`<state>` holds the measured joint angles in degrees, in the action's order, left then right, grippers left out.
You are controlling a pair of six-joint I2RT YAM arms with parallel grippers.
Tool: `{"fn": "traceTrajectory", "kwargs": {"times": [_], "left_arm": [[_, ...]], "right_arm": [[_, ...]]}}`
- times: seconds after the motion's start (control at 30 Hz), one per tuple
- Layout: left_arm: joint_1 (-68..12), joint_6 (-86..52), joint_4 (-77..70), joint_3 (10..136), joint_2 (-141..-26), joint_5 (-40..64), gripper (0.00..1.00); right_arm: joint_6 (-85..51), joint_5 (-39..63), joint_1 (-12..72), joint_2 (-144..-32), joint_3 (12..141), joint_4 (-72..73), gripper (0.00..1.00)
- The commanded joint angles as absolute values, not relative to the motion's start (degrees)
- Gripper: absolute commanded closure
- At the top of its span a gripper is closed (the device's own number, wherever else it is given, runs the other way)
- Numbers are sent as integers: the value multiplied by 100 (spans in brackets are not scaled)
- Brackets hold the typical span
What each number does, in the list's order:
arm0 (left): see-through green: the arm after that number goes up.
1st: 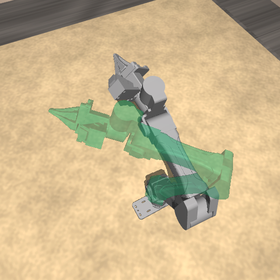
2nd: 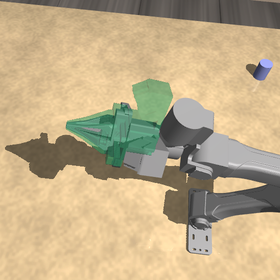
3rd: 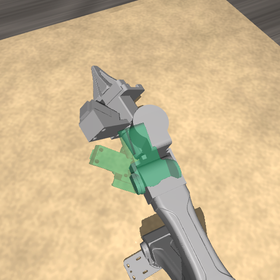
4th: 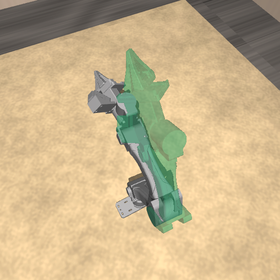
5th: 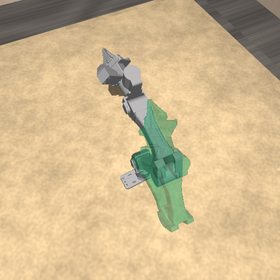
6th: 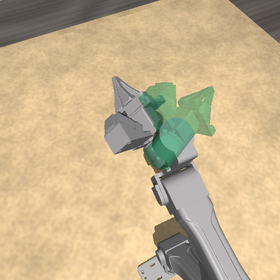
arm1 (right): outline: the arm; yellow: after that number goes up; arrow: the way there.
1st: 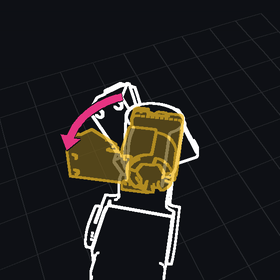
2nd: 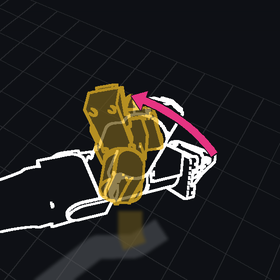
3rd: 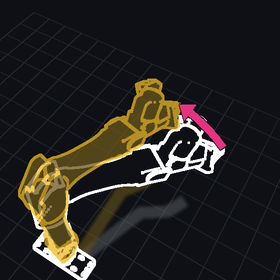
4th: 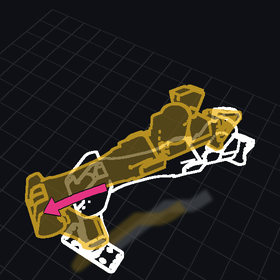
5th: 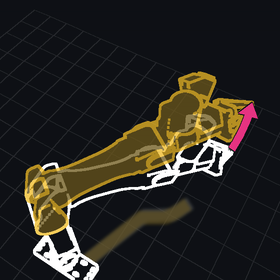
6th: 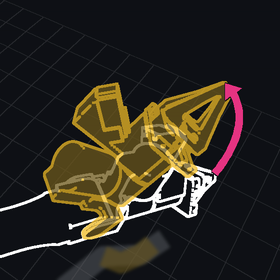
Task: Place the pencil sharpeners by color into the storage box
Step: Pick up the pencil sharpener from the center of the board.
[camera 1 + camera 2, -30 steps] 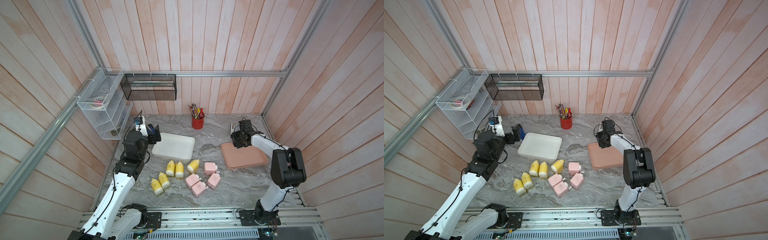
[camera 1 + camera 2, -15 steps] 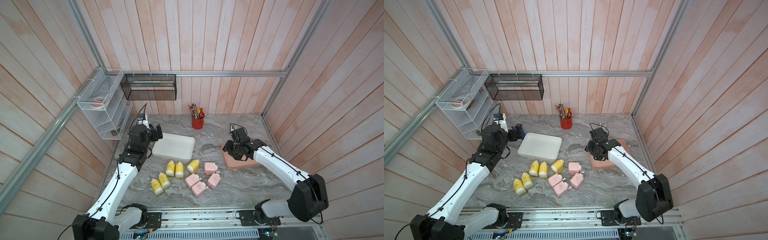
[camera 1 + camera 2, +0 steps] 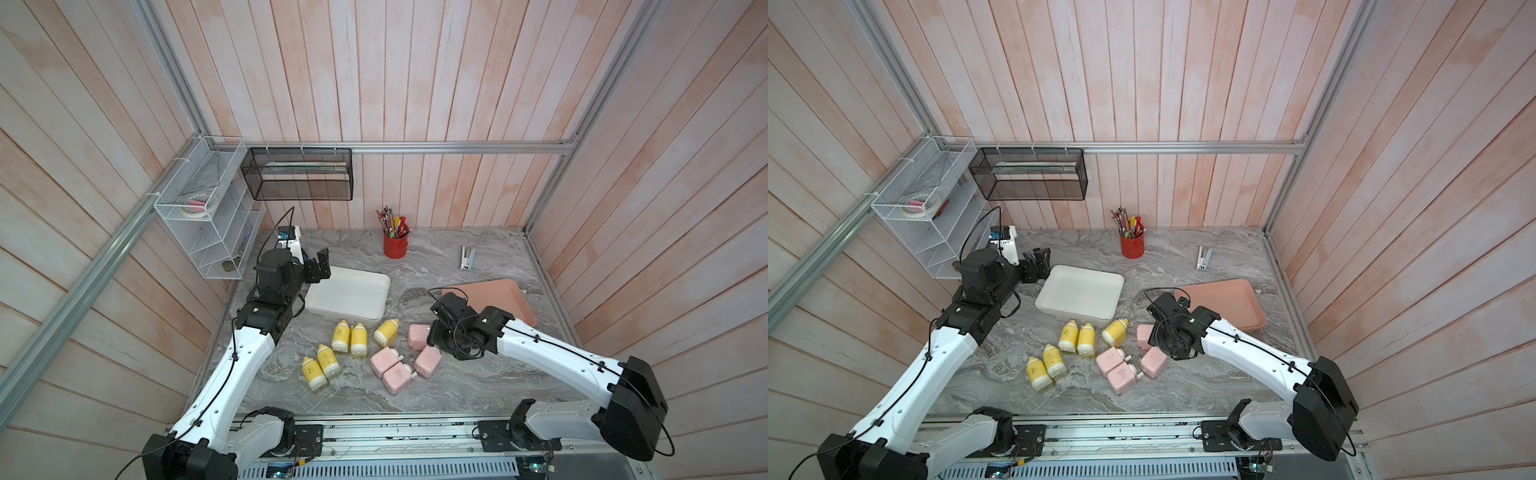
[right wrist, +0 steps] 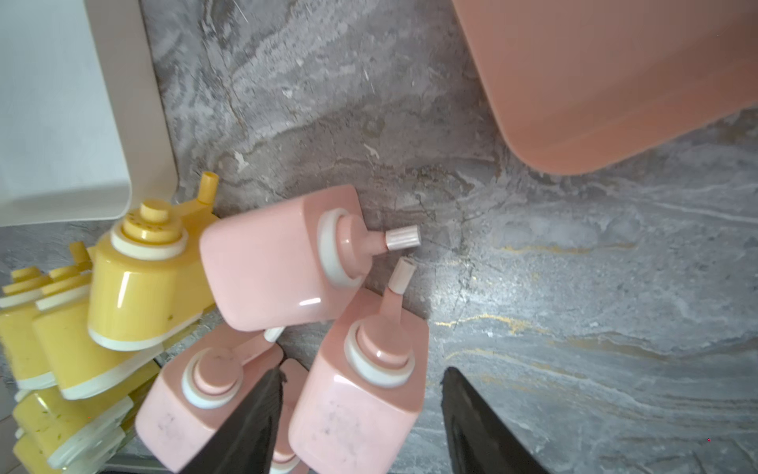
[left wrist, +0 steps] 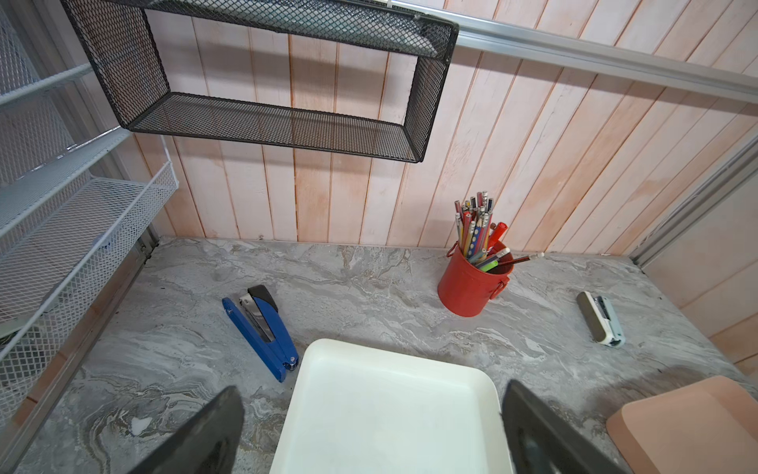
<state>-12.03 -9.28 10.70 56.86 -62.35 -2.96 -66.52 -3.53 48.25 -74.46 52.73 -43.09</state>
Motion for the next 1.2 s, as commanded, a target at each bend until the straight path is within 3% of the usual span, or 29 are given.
{"fn": "traceTrajectory", "kwargs": {"times": [0.0, 0.33, 1.17], "left_arm": [[-1230, -920, 984, 5553, -6145, -211, 0], [-1244, -897, 966, 5522, -6113, -193, 0], [-1281, -898, 967, 5502, -6119, -185, 0]], "right_arm": [[-7097, -322, 4975, -7450, 5170, -4309, 35], [-7286, -341, 5246, -7532, 5292, -4657, 26], [-7037, 154, 5247, -8356, 5184, -4104, 26]]}}
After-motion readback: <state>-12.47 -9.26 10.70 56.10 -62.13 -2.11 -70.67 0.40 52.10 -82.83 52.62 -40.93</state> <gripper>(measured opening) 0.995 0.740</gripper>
